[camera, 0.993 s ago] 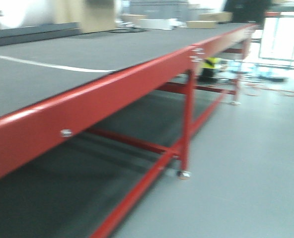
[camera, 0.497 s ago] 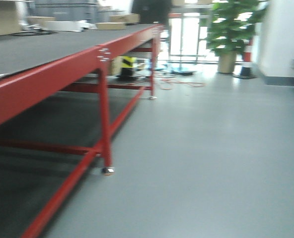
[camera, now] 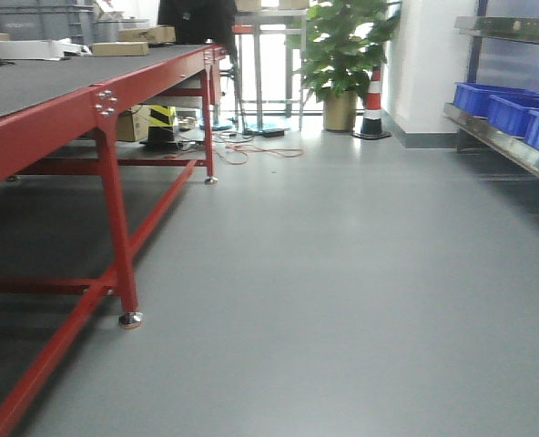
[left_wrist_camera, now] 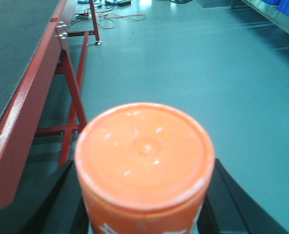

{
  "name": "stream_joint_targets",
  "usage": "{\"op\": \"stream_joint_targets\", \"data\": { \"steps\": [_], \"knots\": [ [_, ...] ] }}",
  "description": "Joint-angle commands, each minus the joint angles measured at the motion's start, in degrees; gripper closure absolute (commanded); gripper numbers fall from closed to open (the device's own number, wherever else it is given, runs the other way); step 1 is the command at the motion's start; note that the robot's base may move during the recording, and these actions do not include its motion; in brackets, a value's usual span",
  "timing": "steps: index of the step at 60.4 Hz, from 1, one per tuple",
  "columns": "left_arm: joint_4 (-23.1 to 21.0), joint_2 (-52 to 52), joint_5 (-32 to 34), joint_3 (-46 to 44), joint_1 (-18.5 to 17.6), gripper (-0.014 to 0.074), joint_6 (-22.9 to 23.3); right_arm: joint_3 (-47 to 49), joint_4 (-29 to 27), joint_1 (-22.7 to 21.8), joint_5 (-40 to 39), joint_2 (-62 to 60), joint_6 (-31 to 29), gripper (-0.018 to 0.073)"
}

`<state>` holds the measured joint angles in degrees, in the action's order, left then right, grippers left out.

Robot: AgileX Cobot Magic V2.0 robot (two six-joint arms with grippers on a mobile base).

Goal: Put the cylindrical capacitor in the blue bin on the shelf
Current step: 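Drive the base away from the table holding both cylinders, then drive the base up to the shelf of blue bins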

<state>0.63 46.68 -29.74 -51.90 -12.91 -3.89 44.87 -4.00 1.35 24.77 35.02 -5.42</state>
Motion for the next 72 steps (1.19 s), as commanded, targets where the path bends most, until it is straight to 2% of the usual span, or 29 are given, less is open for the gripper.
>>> {"op": "stream_joint_targets", "data": {
  "steps": [1,72],
  "knots": [
    [-0.21,-0.18,1.23,-0.36,-0.13,0.0707,-0.13,0.50,0.19,-0.29,-1.23,-0.27,-0.09,0.0711],
    [-0.21,-0.18,1.23,-0.36,-0.13,0.0707,-0.13,0.50,0.19,-0.29,-1.23,-0.27,-0.09,0.0711]
  ]
}}
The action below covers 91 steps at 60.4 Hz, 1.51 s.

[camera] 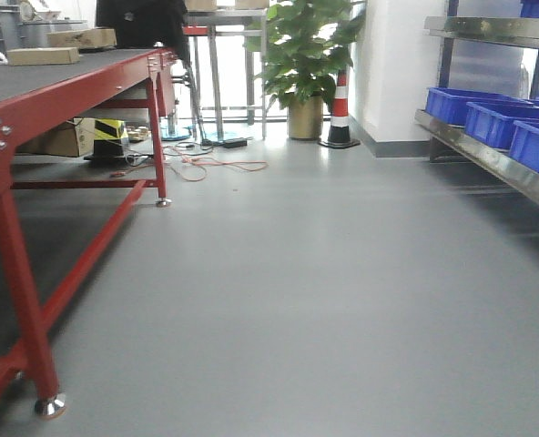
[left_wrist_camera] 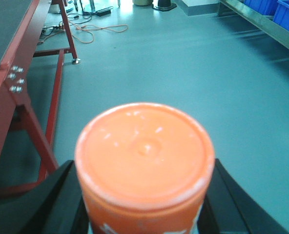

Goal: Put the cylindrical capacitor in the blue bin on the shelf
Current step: 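Drive the base up to the shelf of blue bins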

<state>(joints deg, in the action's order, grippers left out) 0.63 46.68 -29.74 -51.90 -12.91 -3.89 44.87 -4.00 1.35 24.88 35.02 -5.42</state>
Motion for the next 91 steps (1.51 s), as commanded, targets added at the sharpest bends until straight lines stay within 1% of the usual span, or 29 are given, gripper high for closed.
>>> {"op": "stream_joint_targets", "data": {
  "steps": [1,91],
  "knots": [
    [-0.21,-0.18,1.23,-0.36,-0.13,0.0707,-0.13,0.50,0.19,-0.29,-1.33,-0.27,-0.09,0.0711],
    [-0.21,-0.18,1.23,-0.36,-0.13,0.0707,-0.13,0.50,0.19,-0.29,-1.33,-0.27,-0.09,0.0711]
  ]
}}
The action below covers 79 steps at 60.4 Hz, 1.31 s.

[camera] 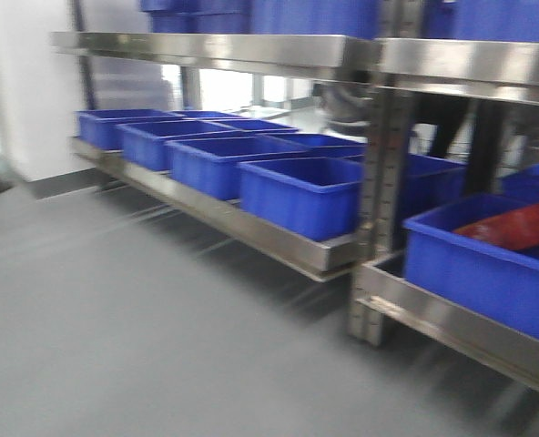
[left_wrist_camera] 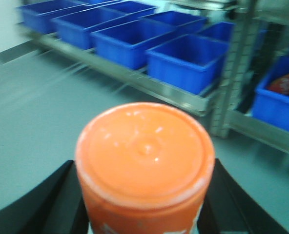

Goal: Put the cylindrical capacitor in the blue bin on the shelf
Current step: 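Drive the base up to the shelf of blue bins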

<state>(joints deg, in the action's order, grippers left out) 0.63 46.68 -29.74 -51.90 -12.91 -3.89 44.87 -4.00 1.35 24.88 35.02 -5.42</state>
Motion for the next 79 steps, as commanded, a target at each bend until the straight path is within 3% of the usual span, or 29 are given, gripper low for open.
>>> {"op": "stream_joint_targets", "data": {
  "steps": [1,79],
  "knots": [
    [-0.21,-0.18,1.23,-0.36,-0.13,0.0707,-0.13,0.50,0.19,-0.29,-1.33,-0.27,-0.09,0.0711],
    [-0.21,-0.18,1.23,-0.36,-0.13,0.0707,-0.13,0.50,0.19,-0.29,-1.33,-0.27,-0.09,0.0711]
  ]
}}
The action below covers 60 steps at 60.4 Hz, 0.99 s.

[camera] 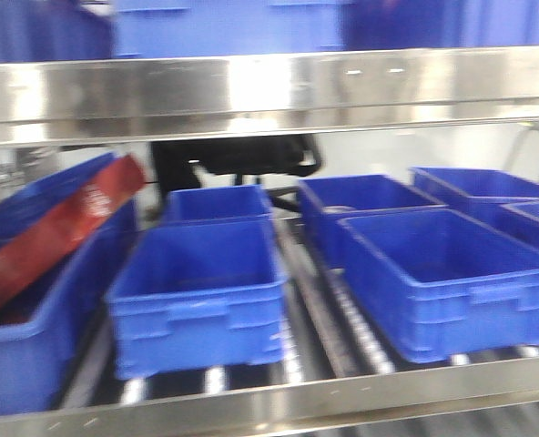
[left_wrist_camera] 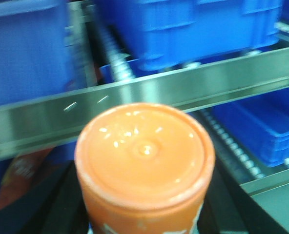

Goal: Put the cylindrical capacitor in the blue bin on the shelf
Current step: 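Drive the base up to the shelf of blue bins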

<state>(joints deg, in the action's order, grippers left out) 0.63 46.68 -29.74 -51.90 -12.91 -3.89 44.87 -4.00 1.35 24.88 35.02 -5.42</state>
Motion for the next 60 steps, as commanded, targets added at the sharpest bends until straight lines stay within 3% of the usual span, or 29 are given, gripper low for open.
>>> {"op": "stream_joint_targets", "data": {
  "steps": [1,60],
  "knots": [
    [-0.21,-0.18,1.23,-0.36,-0.13,0.0707,-0.13,0.50,0.19,-0.29,-1.33,-0.27,-0.09,0.0711],
    [-0.21,-0.08,1.23,-0.36,-0.13,0.0707,-0.13,0.50,0.19,-0.29,-1.33,-0.27,-0.09,0.0711]
  ]
}}
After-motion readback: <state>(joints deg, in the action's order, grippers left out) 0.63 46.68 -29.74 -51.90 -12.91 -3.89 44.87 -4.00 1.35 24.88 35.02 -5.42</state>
